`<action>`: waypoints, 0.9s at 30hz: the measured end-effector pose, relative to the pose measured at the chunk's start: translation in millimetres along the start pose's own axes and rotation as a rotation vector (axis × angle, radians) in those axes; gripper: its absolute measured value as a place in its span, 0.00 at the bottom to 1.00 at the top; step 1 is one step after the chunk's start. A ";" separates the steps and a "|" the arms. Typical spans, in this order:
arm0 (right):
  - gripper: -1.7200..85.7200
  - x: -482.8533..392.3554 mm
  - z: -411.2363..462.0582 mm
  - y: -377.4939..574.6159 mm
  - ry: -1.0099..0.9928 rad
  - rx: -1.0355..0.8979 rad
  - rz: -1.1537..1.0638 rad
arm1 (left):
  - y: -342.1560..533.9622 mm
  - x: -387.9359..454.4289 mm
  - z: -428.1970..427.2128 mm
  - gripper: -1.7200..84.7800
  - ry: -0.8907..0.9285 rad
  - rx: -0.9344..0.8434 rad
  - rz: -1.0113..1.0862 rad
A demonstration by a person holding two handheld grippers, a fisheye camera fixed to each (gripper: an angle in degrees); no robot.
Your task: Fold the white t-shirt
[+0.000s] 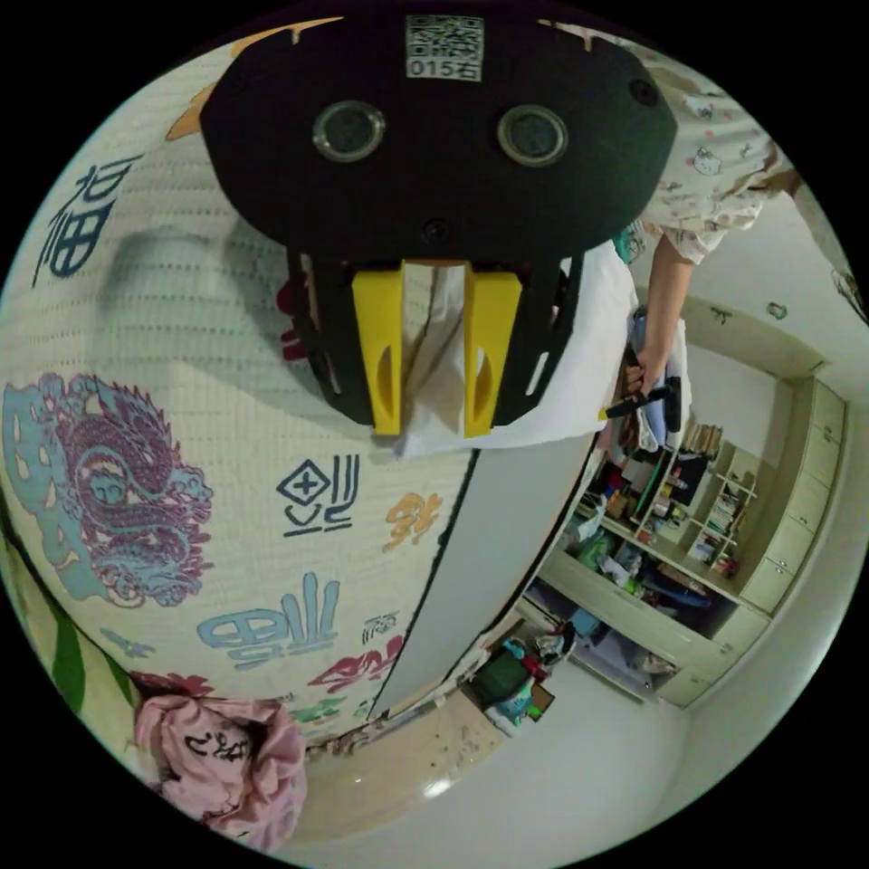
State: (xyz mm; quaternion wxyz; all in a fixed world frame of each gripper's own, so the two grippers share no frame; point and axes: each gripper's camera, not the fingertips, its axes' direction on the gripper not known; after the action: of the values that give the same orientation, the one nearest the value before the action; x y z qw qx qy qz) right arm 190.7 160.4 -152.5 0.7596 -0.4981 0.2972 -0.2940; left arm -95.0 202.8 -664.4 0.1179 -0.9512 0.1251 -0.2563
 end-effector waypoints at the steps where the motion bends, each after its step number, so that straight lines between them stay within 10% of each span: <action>1: 0.06 -4.6 12.3 -10.3 0.029 -0.030 -0.016 | -0.7 -1.6 -0.3 0.10 0.018 0.020 -0.002; 16: 0.09 -76.4 73.6 -102.6 0.435 0.139 -0.189 | -58.5 34.2 -22.7 0.10 -0.188 0.234 0.022; 27: 0.11 -96.3 -25.6 167.3 -0.237 -0.028 -0.914 | 157.7 152.5 -61.0 0.14 0.058 0.168 0.511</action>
State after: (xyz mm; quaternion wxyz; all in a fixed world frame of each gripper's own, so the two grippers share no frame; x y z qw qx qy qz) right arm 134.2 272.3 -301.4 0.5741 -0.6182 -0.0373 -0.5355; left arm -26.9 -0.9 -588.7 0.2536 -0.8678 0.3428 -0.2551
